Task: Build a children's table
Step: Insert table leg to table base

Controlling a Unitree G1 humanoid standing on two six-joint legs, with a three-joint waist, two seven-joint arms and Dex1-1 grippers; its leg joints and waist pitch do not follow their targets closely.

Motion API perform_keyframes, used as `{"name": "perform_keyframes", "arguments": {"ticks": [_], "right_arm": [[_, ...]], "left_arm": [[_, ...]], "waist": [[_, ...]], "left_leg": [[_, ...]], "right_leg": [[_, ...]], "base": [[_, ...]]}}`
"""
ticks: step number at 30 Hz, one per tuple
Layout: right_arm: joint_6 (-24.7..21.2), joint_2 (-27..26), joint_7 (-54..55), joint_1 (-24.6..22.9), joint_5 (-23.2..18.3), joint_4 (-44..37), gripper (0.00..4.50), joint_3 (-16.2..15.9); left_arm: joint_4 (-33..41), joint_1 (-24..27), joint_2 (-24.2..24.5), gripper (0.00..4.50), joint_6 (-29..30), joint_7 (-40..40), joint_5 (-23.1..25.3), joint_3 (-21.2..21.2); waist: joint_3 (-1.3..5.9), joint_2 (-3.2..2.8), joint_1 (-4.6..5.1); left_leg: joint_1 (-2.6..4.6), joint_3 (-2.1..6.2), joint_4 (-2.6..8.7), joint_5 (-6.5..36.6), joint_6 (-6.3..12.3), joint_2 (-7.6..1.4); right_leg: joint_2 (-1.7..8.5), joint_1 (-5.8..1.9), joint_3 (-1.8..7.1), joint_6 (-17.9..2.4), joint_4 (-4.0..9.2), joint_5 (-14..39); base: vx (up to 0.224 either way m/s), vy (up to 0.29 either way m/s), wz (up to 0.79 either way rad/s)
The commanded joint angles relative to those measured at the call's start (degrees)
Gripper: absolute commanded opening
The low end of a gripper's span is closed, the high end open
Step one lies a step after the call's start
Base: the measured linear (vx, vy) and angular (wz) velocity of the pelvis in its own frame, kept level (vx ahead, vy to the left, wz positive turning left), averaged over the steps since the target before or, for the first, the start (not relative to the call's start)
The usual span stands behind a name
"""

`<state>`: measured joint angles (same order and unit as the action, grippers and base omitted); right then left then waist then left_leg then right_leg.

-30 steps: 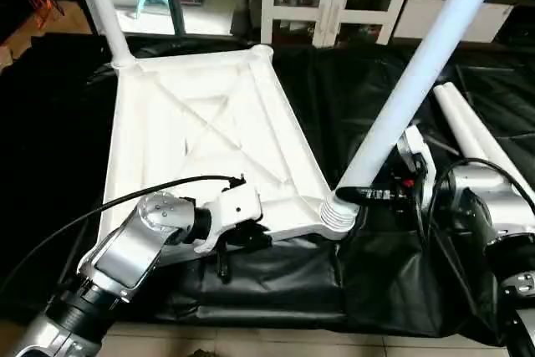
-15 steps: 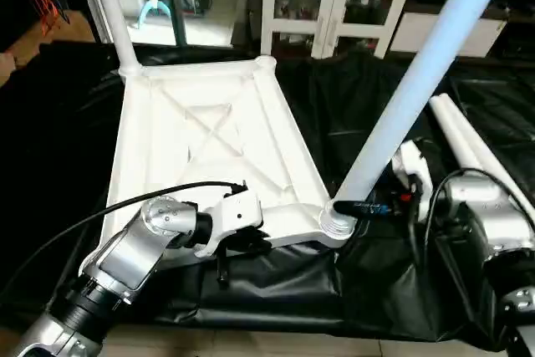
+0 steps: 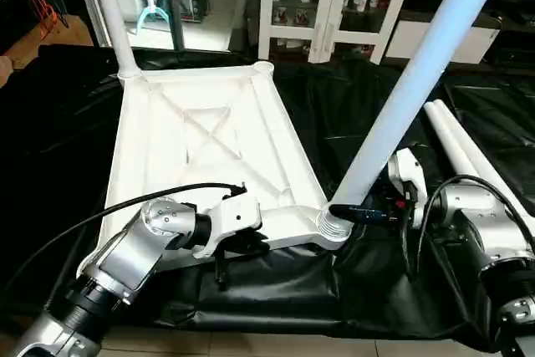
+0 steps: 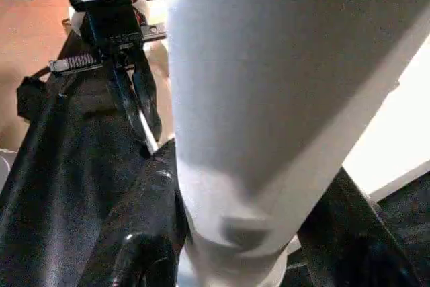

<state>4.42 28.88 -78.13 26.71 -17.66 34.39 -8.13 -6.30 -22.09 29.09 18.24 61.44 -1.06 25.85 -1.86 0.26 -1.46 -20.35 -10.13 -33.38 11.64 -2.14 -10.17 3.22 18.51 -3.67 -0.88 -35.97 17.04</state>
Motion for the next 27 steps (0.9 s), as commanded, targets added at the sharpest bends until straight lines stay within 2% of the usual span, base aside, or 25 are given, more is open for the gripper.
{"name": "perform_keyframes", "arguments": {"ticks": [1, 3, 5, 7, 8, 9, 10, 11, 12, 14, 15, 17, 18, 19, 20, 21, 22, 24, 26, 27], "right_arm": [[-3.80, -0.24, 4.01, -6.32, 8.66, 6.67, 1.84, -5.60], [-4.71, -0.99, 6.20, -6.39, 8.06, 7.17, 1.84, -4.54], [-4.85, -1.36, 7.79, -6.30, 8.06, 7.78, 1.84, -4.00], [-4.76, -1.87, 10.76, -6.01, 8.48, 8.85, 1.84, -3.34], [-5.38, -2.69, 15.57, -5.46, 9.02, 10.22, 1.84, -2.37], [-5.61, -2.93, 16.86, -5.32, 9.15, 10.52, 1.84, -2.14], [-5.90, -3.25, 18.56, -5.13, 9.32, 10.90, 1.84, -1.83], [-6.27, -3.59, 20.32, -4.97, 9.49, 11.21, 1.84, -1.52], [-6.27, -3.59, 20.32, -4.97, 9.49, 11.21, 1.84, -1.52], [-8.83, -6.21, 28.79, -3.67, 10.37, 12.92, 1.84, -0.47], [-9.51, -7.15, 31.93, -2.95, 10.94, 13.92, 1.84, -0.35], [-9.84, -7.68, 33.78, -2.52, 11.32, 14.54, 1.84, -0.33], [-10.24, -8.01, 34.30, -2.21, 11.37, 14.84, 1.84, -0.38], [-11.63, -9.13, 36.10, -1.14, 11.54, 15.88, 1.84, -0.56], [-12.89, -10.25, 37.69, 0.04, 11.64, 17.01, 1.84, -0.73], [-14.29, -11.65, 40.19, 1.58, 11.73, 18.45, 1.84, -0.74], [-15.18, -12.71, 42.20, 2.78, 11.76, 19.60, 1.84, -0.77], [-14.74, -15.78, 50.69, 5.77, 11.55, 22.72, 1.84, 0.52], [-14.74, -15.78, 50.69, 5.77, 11.55, 22.72, 1.84, 0.52], [-14.21, -17.84, 55.41, 7.10, 11.37, 24.12, 1.84, 1.09]], "left_arm": [[0.55, -0.67, 0.05, 0.00, -1.79, 3.38, -0.08, 1.72], [0.65, -0.47, 0.09, 0.00, -1.78, 3.35, -0.01, 1.82], [0.74, -0.40, 0.12, 0.00, -1.71, 3.29, 0.03, 1.85], [0.85, -0.38, 0.09, 0.00, -1.48, 3.05, 0.09, 1.81], [0.71, -0.55, -0.39, 0.00, -0.56, 1.80, 0.54, 1.67], [0.67, -0.63, -0.65, 0.00, -0.08, 1.28, 0.65, 1.59], [0.63, -0.74, -1.02, 0.00, 0.58, 0.57, 0.80, 1.47], [0.58, -0.87, -1.44, 0.00, 1.33, -0.23, 0.94, 1.35], [0.58, -0.87, -1.44, 0.00, 1.33, -0.23, 0.94, 1.35], [1.30, -1.74, -5.25, 0.00, 6.66, -4.32, 0.18, 0.21], [1.61, -2.11, -6.50, 0.00, 8.42, -5.66, 0.06, -0.07], [1.78, -2.31, -7.21, 0.00, 9.38, -6.35, 0.11, -0.23], [1.99, -2.47, -7.56, 0.00, 9.92, -6.62, 0.09, -0.25], [2.73, -3.03, -8.78, 0.00, 11.79, -7.54, 0.03, -0.29], [3.49, -3.63, -10.01, 0.00, 13.64, -8.38, 0.04, -0.18], [4.53, -4.21, -11.43, 0.00, 16.12, -9.70, 0.48, 0.12], [5.06, -4.68, -12.62, 0.00, 17.82, -10.97, 1.20, 0.44], [4.65, -6.34, -16.92, 0.00, 22.67, -16.73, 4.48, 0.79], [4.65, -6.34, -16.92, 0.00, 22.67, -16.73, 4.48, 0.79], [2.94, -7.54, -19.76, 0.00, 23.68, -21.21, 6.95, 0.89]], "waist": [[-0.03, -0.90, 1.02], [-0.49, -1.00, 1.28], [-0.56, -0.88, 1.72], [-0.65, -0.93, 2.20], [-0.72, -1.35, 2.42], [-0.76, -1.15, 2.89], [-0.88, -1.75, 3.08], [-0.85, -1.35, 3.57], [-0.90, -1.29, 3.69], [-1.02, -1.98, 4.04], [-1.03, -1.74, 4.50], [-0.70, -1.63, 4.89], [-0.62, -1.61, 5.24], [-0.88, -2.05, 5.68], [-0.87, -2.22, 5.75], [-0.80, -2.00, 6.08], [-0.83, -2.06, 6.25], [-0.96, -1.88, 6.97], [-0.74, -2.03, 6.95], [-0.71, -1.92, 7.14]], "left_leg": [[0.76, 1.70, 5.15, 18.19, 0.74, -4.34], [1.08, 1.83, 5.45, 21.72, -0.28, -4.25], [1.15, 2.08, 5.56, 23.73, -1.09, -4.26], [0.99, 2.30, 5.68, 24.67, -1.52, -4.29], [1.10, 2.41, 5.77, 25.77, -1.98, -4.29], [0.97, 2.57, 5.89, 26.58, -2.46, -4.27], [0.91, 2.74, 6.01, 27.04, -2.90, -4.23], [0.85, 2.86, 6.05, 28.38, -3.27, -4.22], [0.77, 2.94, 5.98, 28.93, -3.12, -4.08], [0.81, 3.08, 6.10, 29.81, -3.64, -4.14], [0.81, 3.14, 6.21, 30.10, -4.37, -4.15], [0.52, 3.19, 6.03, 28.74, -4.00, -3.99], [-0.22, 3.18, 6.12, 26.83, -3.41, -3.91], [-0.43, 3.17, 6.36, 26.96, -3.37, -3.86], [-0.25, 3.25, 6.29, 27.52, -3.44, -3.86], [-0.05, 3.21, 6.11, 27.92, -3.40, -3.78], [-0.02, 3.16, 6.11, 27.88, -3.45, -3.80], [-0.40, 3.34, 6.22, 27.59, -3.70, -3.79], [-0.28, 3.28, 5.92, 26.35, -3.40, -3.66], [-0.29, 3.02, 5.90, 25.06, -2.69, -3.75]], "right_leg": [[5.14, 0.52, 3.76, -13.89, 5.94, 6.17], [5.28, 0.94, 3.89, -13.06, 6.52, 12.01], [5.44, 1.08, 3.98, -12.27, 6.87, 15.89], [5.46, 1.21, 4.02, -11.59, 7.05, 17.69], [5.43, 1.43, 4.03, -11.24, 7.12, 18.29], [5.40, 1.49, 3.99, -11.08, 7.09, 18.57], [5.39, 1.50, 3.95, -10.92, 6.95, 18.58], [5.29, 1.57, 3.87, -10.37, 7.05, 19.42], [5.41, 1.66, 3.95, -9.91, 7.23, 20.80], [5.39, 1.88, 4.03, -9.94, 7.17, 20.62], [5.32, 2.00, 3.95, -10.29, 7.03, 19.93], [5.36, 1.81, 3.96, -10.11, 7.07, 18.44], [5.29, 1.38, 3.84, -10.13, 6.80, 16.39], [5.16, 1.57, 3.61, -10.25, 6.79, 16.01], [5.21, 1.67, 3.59, -10.14, 6.84, 16.49], [5.21, 1.85, 3.65, -10.29, 7.02, 16.42], [5.19, 1.87, 3.68, -10.53, 6.89, 16.13], [5.49, 1.85, 3.58, -10.58, 6.93, 18.14], [5.54, 1.94, 3.63, -9.95, 7.27, 18.26], [5.43, 1.98, 3.74, -10.41, 7.23, 15.70]], "base": [[0.000, 0.000, 0.00], [0.000, 0.000, 0.00], [0.000, 0.000, 0.00], [0.000, 0.000, 0.00], [0.000, 0.000, 0.00], [0.000, 0.000, 0.00], [0.000, 0.000, 0.00], [0.000, 0.000, 0.00], [0.000, 0.000, 0.00], [0.000, 0.000, 0.00], [0.000, 0.000, 0.00], [0.000, 0.000, 0.00], [0.000, 0.000, 0.00], [0.000, 0.000, 0.00], [0.000, 0.000, 0.00], [0.000, 0.000, 0.00], [0.000, 0.000, 0.00], [0.000, 0.000, 0.00], [0.000, 0.000, 0.00], [0.000, 0.000, 0.00]]}}
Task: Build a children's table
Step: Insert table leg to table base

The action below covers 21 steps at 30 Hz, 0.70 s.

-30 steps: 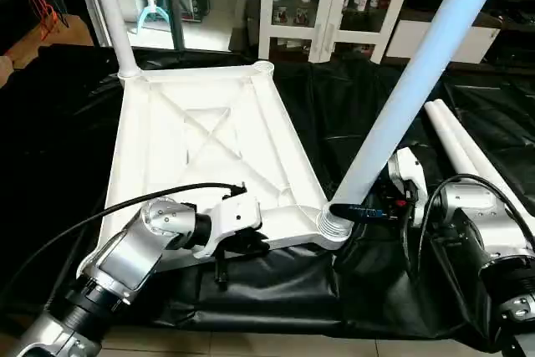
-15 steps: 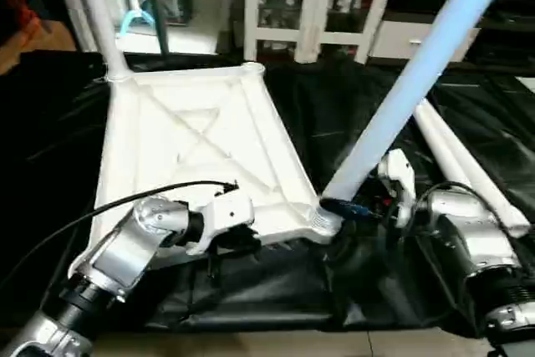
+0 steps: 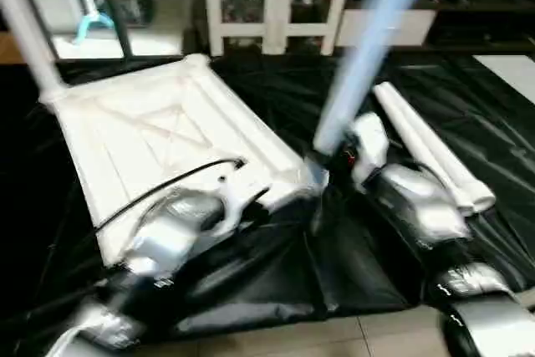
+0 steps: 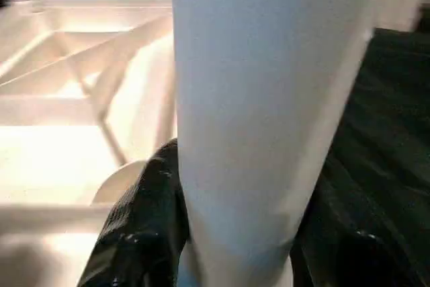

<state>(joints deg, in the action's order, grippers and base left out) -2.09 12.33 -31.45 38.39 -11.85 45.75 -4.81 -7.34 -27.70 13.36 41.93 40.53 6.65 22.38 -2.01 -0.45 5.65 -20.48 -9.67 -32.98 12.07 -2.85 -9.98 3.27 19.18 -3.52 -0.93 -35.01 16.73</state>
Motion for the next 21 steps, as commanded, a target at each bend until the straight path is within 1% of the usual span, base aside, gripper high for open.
{"name": "perform_keyframes", "arguments": {"ticks": [1, 2, 3, 4, 5, 6, 7, 8, 9, 10, 11, 12, 13, 14, 15, 16, 17, 18, 19, 20, 21], "right_arm": [[-7.35, -2.73, 11.52, -3.85, 5.86, 13.58, 1.84, -2.11], [-7.35, -2.73, 11.52, -3.85, 5.86, 13.58, 1.84, -2.11], [-6.70, -4.82, 15.15, -3.36, 5.40, 14.23, 1.84, -0.93], [-6.70, -4.82, 15.15, -3.36, 5.40, 14.23, 1.84, -0.93], [-6.28, -5.66, 16.99, -3.13, 5.31, 14.60, 1.84, -0.29], [-6.25, -5.70, 17.06, -3.12, 5.31, 14.60, 1.84, -0.26], [-5.72, -6.37, 18.35, -3.07, 5.13, 14.68, 1.84, 0.25], [-5.39, -6.69, 19.03, -2.92, 5.18, 14.95, 1.84, 0.48], [-4.14, -7.08, 19.95, -2.83, 5.47, 15.03, 1.84, 0.66], [-4.14, -7.08, 19.95, -2.83, 5.47, 15.03, 1.84, 0.66], [-4.14, -7.08, 19.95, -2.83, 5.47, 15.03, 1.84, 0.66], [-2.80, -7.07, 20.10, -2.85, 5.90, 14.70, 1.84, 0.50], [0.37, -7.34, 18.93, -2.98, 5.29, 13.41, 1.84, 1.45], [0.48, -7.35, 18.89, -2.99, 5.24, 13.36, 1.84, 1.51], [1.74, -7.66, 18.39, -3.00, 4.41, 12.72, 1.84, 2.59], [3.54, -7.67, 16.99, -3.17, 3.44, 11.10, 1.84, 3.69], [4.64, -7.62, 15.95, -3.33, 2.66, 9.93, 1.84, 4.41], [5.16, -7.60, 15.45, -3.41, 2.29, 9.38, 1.84, 4.74], [6.23, -7.54, 14.44, -3.54, 1.75, 8.33, 1.84, 5.40], [6.48, -7.42, 14.02, -3.65, 1.46, 7.89, 1.84, 5.60], [7.97, -6.60, 11.15, -4.38, -0.47, 4.94, 1.84, 6.92]], "left_arm": [[2.43, -2.70, -5.92, 0.00, 0.10, -3.58, 0.87, 4.40], [2.43, -2.70, -5.92, 0.00, 0.10, -3.58, 0.87, 4.40], [0.46, -3.31, -7.20, 0.00, -0.12, -6.39, 2.22, 4.60], [0.46, -3.31, -7.20, 0.00, -0.12, -6.39, 2.22, 4.60], [0.36, -3.43, -7.41, 0.00, 0.52, -6.94, 2.24, 4.69], [0.37, -3.42, -7.41, 0.00, 0.54, -6.95, 2.23, 4.69], [0.57, -3.24, -7.31, 0.00, 0.95, -7.07, 2.13, 4.63], [0.78, -3.12, -7.40, 0.00, 1.39, -7.09, 2.27, 4.52], [1.14, -2.70, -6.89, 0.00, 1.53, -6.71, 2.65, 4.46], [1.14, -2.70, -6.89, 0.00, 1.53, -6.71, 2.65, 4.46], [1.14, -2.70, -6.89, 0.00, 1.53, -6.71, 2.65, 4.46], [1.21, -2.27, -6.19, 0.00, 1.24, -6.59, 3.14, 4.27], [0.63, -1.70, -4.72, 0.00, -0.03, -6.56, 3.74, 3.78], [0.61, -1.69, -4.68, 0.00, -0.07, -6.57, 3.75, 3.77], [0.38, -1.59, -4.24, 0.00, -0.52, -6.79, 3.68, 3.60], [0.11, -1.34, -3.25, 0.00, -2.10, -6.82, 3.50, 3.37], [-0.03, -1.15, -2.54, 0.00, -3.78, -6.67, 3.41, 3.30], [-0.10, -1.06, -2.20, 0.00, -4.57, -6.59, 3.37, 3.27], [-0.22, -0.86, -1.51, 0.00, -6.28, -6.40, 3.31, 3.21], [-0.24, -0.75, -1.28, 0.00, -6.87, -6.13, 3.17, 3.11], [-0.32, -0.01, 0.27, 0.00, -10.40, -4.44, 2.25, 2.39]], "waist": [[-0.52, -1.13, 0.14], [-0.28, -1.06, -0.01], [0.00, -1.02, -0.47], [0.08, -1.13, -0.89], [0.09, -1.13, -1.08], [0.21, -1.20, -1.36], [0.43, -0.96, -1.50], [0.27, -1.07, -1.60], [0.13, -0.98, -1.70], [0.01, -1.00, -1.72], [-0.09, -0.98, -1.70], [-0.21, -1.00, -1.69], [-0.34, -1.06, -1.52], [-0.32, -1.11, -1.57], [-0.33, -1.06, -1.50], [-0.32, -1.45, -1.52], [-0.31, -1.33, -1.46], [-0.31, -1.30, -1.55], [-0.27, -1.28, -1.57], [-0.19, -1.34, -1.58], [-0.04, -1.34, -1.51]], "left_leg": [[-0.30, 2.54, 5.54, 23.69, -1.84, -3.98], [0.01, 2.29, 5.34, 22.05, -1.39, -4.08], [0.40, 1.79, 4.95, 19.08, -0.38, -4.13], [0.28, 1.51, 4.83, 15.80, 0.46, -4.22], [-0.13, 1.60, 4.87, 14.05, 0.90, -4.23], [-0.18, 1.56, 4.86, 12.32, 1.29, -4.29], [-0.42, 1.62, 4.60, 8.28, 2.43, -4.34], [-0.39, 1.51, 4.49, 6.45, 3.52, -4.32], [-0.36, 1.40, 4.57, 7.12, 3.98, -4.33], [-0.35, 1.42, 4.76, 9.36, 3.75, -4.36], [-0.28, 1.43, 4.87, 10.84, 3.43, -4.40], [-0.22, 1.47, 5.02, 12.49, 2.96, -4.45], [-0.22, 1.57, 5.23, 16.28, 1.40, -4.42], [-0.13, 1.63, 5.25, 17.03, 0.96, -4.42], [-0.11, 1.67, 5.32, 17.46, 0.63, -4.48], [-0.21, 1.74, 5.32, 17.20, 0.32, -4.47], [-0.24, 1.69, 5.32, 16.80, 0.34, -4.52], [-0.42, 1.70, 5.22, 15.36, 0.79, -4.49], [-0.58, 1.64, 5.08, 13.24, 1.71, -4.52], [-0.55, 1.61, 5.01, 11.96, 2.16, -4.57], [-0.56, 1.59, 4.85, 10.17, 2.64, -4.58]], "right_leg": [[5.31, 1.22, 3.54, -10.78, 6.17, 14.52], [5.31, 1.21, 3.54, -11.68, 6.17, 12.03], [5.22, 1.22, 3.81, -12.59, 6.07, 7.26], [5.03, 0.91, 3.78, -13.65, 5.59, 1.37], [5.01, 0.42, 3.63, -13.88, 5.20, -1.22], [4.98, 0.21, 3.52, -14.01, 4.95, -3.85], [5.14, -0.26, 3.42, -14.43, 4.27, -9.77], [5.22, -0.29, 3.25, -14.78, 4.21, -12.96], [5.38, -0.32, 3.21, -15.01, 4.30, -12.55], [5.44, -0.36, 3.18, -14.85, 4.55, -9.27], [5.42, -0.24, 3.20, -14.71, 4.74, -7.07], [5.40, -0.14, 3.22, -14.52, 4.92, -4.54], [5.41, 0.13, 3.34, -13.61, 5.39, 2.07], [5.36, 0.26, 3.38, -13.19, 5.51, 3.36], [5.30, 0.30, 3.43, -12.91, 5.54, 4.02], [5.27, 0.28, 3.48, -12.73, 5.40, 3.18], [5.25, 0.26, 3.48, -12.82, 5.39, 2.29], [5.26, 0.07, 3.46, -13.15, 5.22, -0.11], [5.32, -0.15, 3.47, -13.59, 4.89, -3.38], [5.31, -0.25, 3.44, -13.90, 4.71, -5.17], [5.24, -0.37, 3.39, -14.28, 4.40, -7.54]], "base": [[0.000, 0.000, 0.00], [0.051, -0.002, 0.06], [0.053, -0.006, 0.15], [0.053, -0.006, 0.15], [0.000, 0.000, 0.00], [0.000, 0.000, 0.00], [0.000, 0.000, 0.00], [0.000, 0.000, 0.00], [0.000, 0.000, 0.00], [0.000, 0.000, 0.00], [0.000, 0.000, 0.00], [0.000, 0.000, 0.00], [0.000, 0.000, 0.00], [0.000, 0.000, 0.00], [0.000, 0.000, 0.00], [0.000, 0.000, 0.00], [0.000, 0.000, 0.00], [0.000, 0.000, 0.00], [0.000, 0.000, 0.00], [0.000, 0.000, 0.00], [0.000, 0.000, 0.00]]}}
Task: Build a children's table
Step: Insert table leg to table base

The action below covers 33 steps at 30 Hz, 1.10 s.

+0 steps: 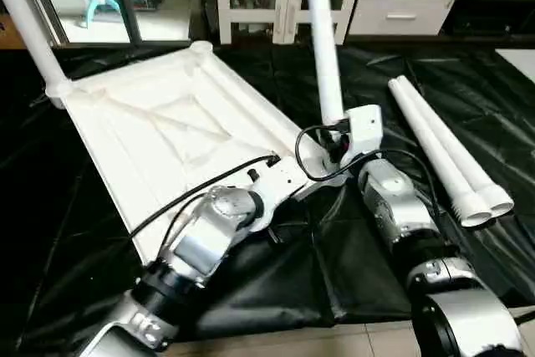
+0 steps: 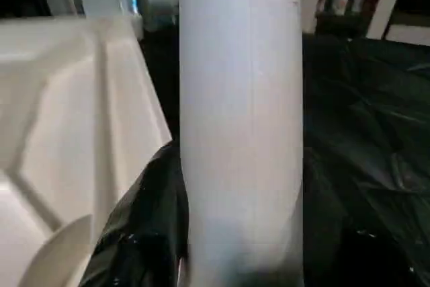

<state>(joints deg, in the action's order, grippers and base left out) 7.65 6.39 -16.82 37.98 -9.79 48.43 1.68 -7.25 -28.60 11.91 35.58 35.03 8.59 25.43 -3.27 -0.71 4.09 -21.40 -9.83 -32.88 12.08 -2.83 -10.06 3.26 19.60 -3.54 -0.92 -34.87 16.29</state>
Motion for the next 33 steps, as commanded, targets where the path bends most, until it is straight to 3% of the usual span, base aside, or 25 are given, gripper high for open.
{"name": "perform_keyframes", "arguments": {"ticks": [1, 2, 3, 5, 7, 10, 12, 13, 16, 19, 21, 22, 26, 30, 31, 32, 33], "right_arm": [[-0.84, 0.51, -7.04, -4.99, -4.76, -1.03, 1.84, 1.70], [-0.52, 0.98, -8.07, -5.43, -5.47, -1.96, 1.84, 2.14], [0.08, 2.26, -10.65, -6.71, -7.33, -4.21, 1.84, 3.37], [0.09, 3.54, -13.22, -8.10, -9.50, -6.17, 1.84, 4.93], [-0.08, 4.20, -15.11, -9.07, -11.10, -7.59, 1.84, 6.29], [0.39, 5.16, -18.03, -10.39, -12.42, -8.91, 1.84, 7.91], [0.52, 5.68, -19.62, -10.85, -12.12, -9.28, 1.84, 7.30], [0.80, 7.11, -23.65, -11.83, -11.29, -10.08, 1.84, 5.22], [-0.16, 9.36, -29.03, -13.06, -10.58, -10.82, 1.84, 2.64], [-1.88, 13.13, -35.08, -14.30, -9.50, -9.66, 1.84, 0.81], [-1.20, 14.17, -35.67, -14.50, -9.04, -8.77, 1.84, 0.97], [-0.80, 14.62, -35.37, -14.45, -9.10, -8.00, 1.84, 1.63], [-0.69, 15.11, -34.79, -14.22, -11.07, -6.91, 1.84, 4.08], [-1.79, 14.00, -34.72, -14.00, -14.65, -8.03, 1.84, 6.38], [-3.41, 12.68, -33.85, -12.91, -18.47, -9.18, 1.84, 9.00], [-3.46, 12.60, -33.76, -12.83, -18.66, -9.27, 1.84, 9.15], [-4.97, 10.72, -31.83, -10.68, -23.55, -11.74, 1.84, 12.46]], "left_arm": [[-0.32, 1.75, 3.31, 0.00, -6.00, 2.52, -0.58, -1.73], [-0.55, 1.94, 3.87, 0.00, -7.29, 2.88, -0.69, -1.93], [-1.28, 2.42, 5.37, 0.00, -10.45, 3.83, -0.91, -2.31], [-2.19, 2.91, 7.12, 0.00, -13.89, 4.97, -0.79, -2.05], [-2.91, 3.26, 8.48, 0.00, -15.91, 5.77, -0.45, -1.46], [-4.45, 3.65, 10.42, 0.00, -18.98, 6.31, 0.11, -0.56], [-4.74, 3.76, 10.58, 0.00, -19.66, 6.61, -0.07, -0.63], [-4.92, 4.08, 10.99, 0.00, -20.94, 7.95, -0.61, -0.62], [-5.24, 4.51, 11.76, 0.00, -23.20, 10.05, -1.32, -0.58], [-5.82, 4.69, 12.90, 0.00, -25.34, 11.37, -2.07, -0.84], [-6.28, 4.54, 13.21, 0.00, -25.83, 11.41, -2.23, -1.10], [-6.52, 4.47, 13.33, 0.00, -26.04, 11.32, -2.30, -1.34], [-7.65, 4.39, 13.54, 0.00, -27.22, 11.11, -2.03, -2.04], [-8.53, 4.32, 13.53, 0.00, -28.73, 11.13, -1.80, -2.21], [-9.09, 3.90, 13.01, 0.46, -29.15, 11.40, -2.61, -2.79], [-9.08, 3.88, 12.98, 0.46, -29.13, 11.48, -2.75, -2.87], [-9.15, 3.25, 12.37, 0.57, -29.07, 13.35, -6.08, -4.94]], "waist": [[1.37, -1.06, -0.24], [1.52, -1.19, -0.24], [1.71, -0.67, -0.22], [1.69, -0.72, -0.43], [1.59, -0.79, -0.55], [1.74, -0.95, -0.90], [1.77, -0.98, -1.16], [1.99, -1.12, -1.30], [2.20, -0.80, -1.71], [2.44, -0.39, -2.01], [2.46, -0.42, -2.19], [2.57, -0.18, -2.22], [2.70, -0.25, -2.81], [2.89, -0.27, -2.93], [3.15, -0.33, -2.97], [3.14, -0.32, -2.99], [3.43, -0.34, -3.10]], "left_leg": [[0.15, 1.70, 4.32, 7.00, 4.60, -4.31], [0.03, 1.70, 4.01, 3.63, 6.38, -4.51], [0.17, 1.62, 3.72, 1.58, 8.17, -4.51], [0.06, 1.39, 3.23, -1.34, 10.92, -4.19], [0.02, 1.28, 3.07, -1.90, 12.54, -4.22], [0.09, 1.33, 2.86, -2.41, 13.27, -4.30], [0.17, 1.25, 2.75, -3.25, 13.34, -4.33], [0.19, 1.25, 2.52, -4.05, 13.53, -4.20], [0.04, 1.20, 2.20, -5.25, 14.55, -3.99], [-0.08, 1.16, 1.85, -5.60, 15.27, -3.82], [-0.10, 1.14, 1.84, -5.30, 15.17, -3.87], [-0.06, 1.12, 1.84, -5.16, 15.04, -3.92], [0.07, 1.03, 1.72, -3.91, 13.76, -4.03], [-0.08, 1.04, 1.45, -4.40, 13.78, -3.93], [-0.07, 1.07, 1.36, -4.53, 13.81, -3.90], [-0.12, 1.08, 1.35, -4.48, 13.82, -3.92], [-0.21, 1.08, 1.16, -4.84, 13.58, -3.82]], "right_leg": [[5.32, -1.20, 3.39, -14.36, 4.02, -12.17], [5.49, -1.30, 3.40, -14.65, 3.35, -18.43], [5.33, -1.37, 3.20, -15.00, 3.00, -22.37], [5.51, -1.41, 3.16, -15.65, 2.61, -25.73], [5.68, -1.32, 3.19, -16.00, 2.53, -24.47], [5.49, -1.29, 3.12, -15.90, 2.41, -22.67], [5.44, -1.23, 3.15, -16.16, 2.28, -22.33], [5.36, -1.33, 3.08, -16.27, 2.18, -22.73], [5.37, -1.55, 3.10, -15.84, 1.87, -24.60], [5.23, -1.73, 3.00, -15.62, 1.67, -25.05], [5.26, -1.60, 3.02, -15.40, 1.67, -23.83], [5.22, -1.63, 3.02, -15.44, 1.64, -23.33], [5.20, -1.38, 3.11, -16.35, 1.65, -18.44], [5.16, -1.44, 3.20, -16.72, 1.43, -18.32], [5.18, -1.50, 3.21, -16.86, 1.27, -18.59], [5.24, -1.45, 3.23, -16.96, 1.27, -18.50], [5.23, -1.54, 3.24, -17.10, 1.09, -18.99]], "base": [[0.000, 0.000, 0.00], [0.000, 0.000, 0.00], [0.000, 0.000, 0.00], [0.000, 0.000, 0.00], [0.000, 0.000, 0.00], [0.000, 0.000, 0.00], [0.000, 0.000, 0.00], [0.000, 0.000, 0.00], [0.000, 0.000, 0.00], [0.000, 0.000, 0.00], [0.000, 0.000, 0.00], [0.000, 0.000, 0.00], [0.000, 0.000, 0.00], [0.000, 0.000, 0.00], [0.000, 0.000, 0.00], [0.000, 0.000, 0.00], [0.000, 0.000, 0.00]]}}
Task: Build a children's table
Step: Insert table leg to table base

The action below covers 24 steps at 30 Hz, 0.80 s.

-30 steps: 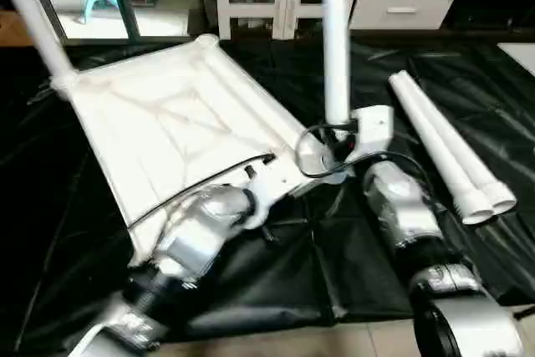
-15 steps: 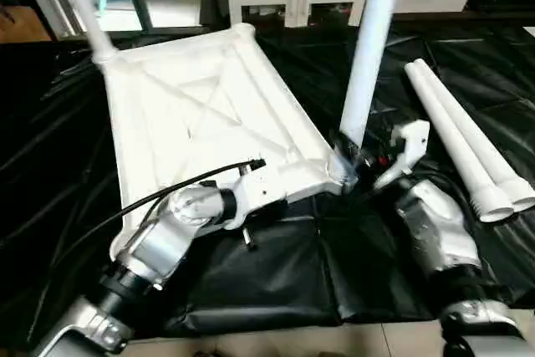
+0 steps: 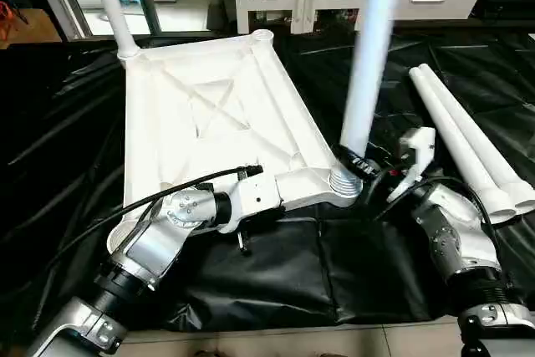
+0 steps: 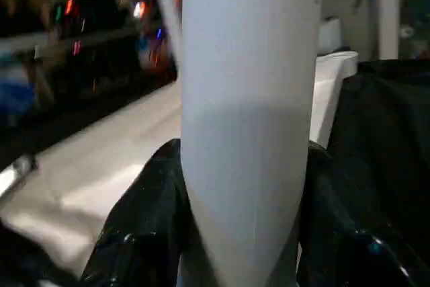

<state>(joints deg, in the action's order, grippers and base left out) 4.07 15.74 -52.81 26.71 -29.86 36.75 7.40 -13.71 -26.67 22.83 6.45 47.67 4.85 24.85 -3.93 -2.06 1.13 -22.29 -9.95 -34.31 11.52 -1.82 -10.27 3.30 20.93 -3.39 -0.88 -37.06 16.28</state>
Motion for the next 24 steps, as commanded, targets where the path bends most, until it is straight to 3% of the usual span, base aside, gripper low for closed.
{"name": "perform_keyframes", "arguments": {"ticks": [1, 5, 6, 8, 9, 10, 11, 13, 14, 15, 16, 17, 20, 24], "right_arm": [[-1.98, 0.93, 4.52, 1.15, -4.64, -1.16, 1.84, 7.25], [-4.13, 0.30, 5.21, 3.93, -6.83, -3.79, 1.84, 7.10], [-4.11, 0.56, 4.67, 5.24, -6.16, -4.94, 1.84, 5.87], [-4.24, 0.58, 4.59, 5.68, -6.11, -5.31, 1.84, 5.61], [-3.08, 1.89, 3.92, 7.36, -1.61, -5.66, 1.84, 3.00], [-2.80, 2.13, 3.87, 7.64, -0.74, -5.57, 1.84, 2.52], [-1.33, 3.69, 4.98, 8.76, 5.08, -4.98, 1.84, -0.60], [-0.18, 5.42, 6.25, 9.70, 11.37, -4.42, 1.84, -4.15], [0.56, 6.13, 7.06, 10.14, 14.65, -4.39, 1.84, -6.04], [1.07, 6.38, 8.02, 10.71, 17.02, -4.38, 1.84, -7.42], [0.80, 5.92, 9.41, 11.68, 18.61, -5.06, 1.84, -8.74], [0.24, 5.45, 9.79, 12.04, 18.30, -5.54, 1.84, -8.88], [0.00, 3.98, 11.01, 13.05, 18.11, -6.88, 1.84, -9.32], [2.28, 1.34, 10.47, 14.19, 20.08, -8.69, 1.84, -12.06]], "left_arm": [[-2.91, 1.03, 1.42, 0.57, -0.17, 0.95, -3.02, -4.98], [-3.83, -0.60, 1.37, 0.97, -0.97, 1.01, -5.83, -8.34], [-3.25, -1.33, 1.20, 1.00, -0.34, 1.22, -8.66, -11.21], [-3.04, -1.57, 1.16, 1.12, -0.12, 1.26, -9.59, -12.17], [-1.60, -2.90, 0.88, 1.31, 2.10, 1.06, -14.74, -17.25], [-1.52, -3.22, 0.80, 1.42, 2.50, 0.84, -15.48, -18.10], [-0.87, -5.39, -0.05, 1.46, 4.96, -1.31, -19.01, -22.14], [-0.62, -8.66, -1.76, 1.55, 7.53, -5.42, -22.16, -26.17], [-1.00, -11.37, -3.28, 1.68, 9.04, -9.14, -24.01, -28.57], [-1.59, -14.29, -4.79, 1.68, 10.85, -12.72, -26.04, -30.88], [-2.75, -19.09, -7.07, 1.84, 13.78, -17.75, -29.60, -34.23], [-3.26, -20.78, -7.81, 1.86, 14.78, -19.21, -30.90, -35.26], [-5.20, -24.61, -9.23, 2.17, 16.19, -22.92, -31.09, -36.36], [-9.61, -30.05, -11.88, 2.30, 19.29, -29.08, -26.62, -35.48]], "waist": [[4.17, 0.99, -0.18], [4.98, 0.31, -0.73], [5.11, 0.60, -0.57], [5.44, 0.44, -0.65], [5.29, 0.48, -0.82], [5.26, 0.72, -0.89], [5.19, 0.60, -1.26], [4.91, 1.20, -1.98], [4.91, 1.20, -1.98], [5.02, 1.53, -2.46], [5.16, 1.47, -3.12], [5.16, 1.40, -3.36], [5.17, 1.50, -3.88], [5.15, 1.40, -4.36]], "left_leg": [[0.66, 1.20, 2.53, -4.50, 12.52, -3.52], [1.04, 1.34, 2.02, -7.47, 12.64, -3.57], [0.65, 1.31, 1.80, -8.82, 12.96, -3.27], [0.53, 1.43, 1.39, -10.75, 13.57, -3.18], [0.31, 1.25, 1.14, -10.92, 13.85, -3.03], [0.16, 1.17, 1.20, -10.18, 13.71, -2.91], [0.30, 1.08, 1.22, -8.68, 12.96, -2.86], [0.26, 0.89, 1.21, -6.70, 10.98, -2.84], [0.26, 0.89, 1.21, -6.70, 10.98, -2.84], [0.55, 0.76, 0.99, -6.82, 10.63, -3.01], [0.65, 0.79, 0.84, -7.95, 10.62, -3.08], [0.62, 0.77, 0.75, -8.44, 10.71, -3.07], [0.61, 0.91, 0.62, -9.15, 11.53, -3.24], [0.47, 0.94, 0.48, -8.20, 11.18, -3.24]], "right_leg": [[5.15, -2.88, 3.10, -17.28, 3.18, -19.40], [4.86, -2.71, 2.75, -17.52, 2.43, -23.04], [4.76, -2.89, 2.69, -17.53, 2.10, -25.18], [4.77, -2.93, 2.67, -17.40, 1.59, -28.69], [4.77, -2.55, 2.58, -17.68, 1.30, -30.89], [4.77, -2.70, 2.55, -17.73, 1.44, -30.65], [4.70, -2.52, 2.45, -17.99, 1.52, -28.66], [4.65, -2.57, 2.48, -18.62, 1.75, -23.78], [4.65, -2.57, 2.48, -18.62, 1.75, -23.78], [4.50, -2.40, 2.62, -18.79, 1.70, -22.79], [4.59, -2.34, 2.64, -18.92, 1.48, -23.42], [4.63, -2.25, 2.69, -19.11, 1.37, -23.86], [4.73, -2.10, 2.66, -18.95, 1.21, -24.05], [4.88, -2.17, 2.68, -17.80, 1.35, -22.01]], "base": [[0.000, 0.000, 0.00], [0.000, 0.000, 0.00], [0.000, 0.000, 0.00], [0.000, 0.000, 0.00], [0.000, 0.000, 0.00], [0.000, 0.000, 0.00], [0.000, 0.000, 0.00], [0.000, 0.000, 0.00], [0.000, 0.000, 0.00], [0.000, 0.000, 0.00], [0.000, 0.000, 0.00], [0.000, 0.000, 0.00], [0.000, 0.000, 0.00], [0.000, 0.000, 0.00]]}}
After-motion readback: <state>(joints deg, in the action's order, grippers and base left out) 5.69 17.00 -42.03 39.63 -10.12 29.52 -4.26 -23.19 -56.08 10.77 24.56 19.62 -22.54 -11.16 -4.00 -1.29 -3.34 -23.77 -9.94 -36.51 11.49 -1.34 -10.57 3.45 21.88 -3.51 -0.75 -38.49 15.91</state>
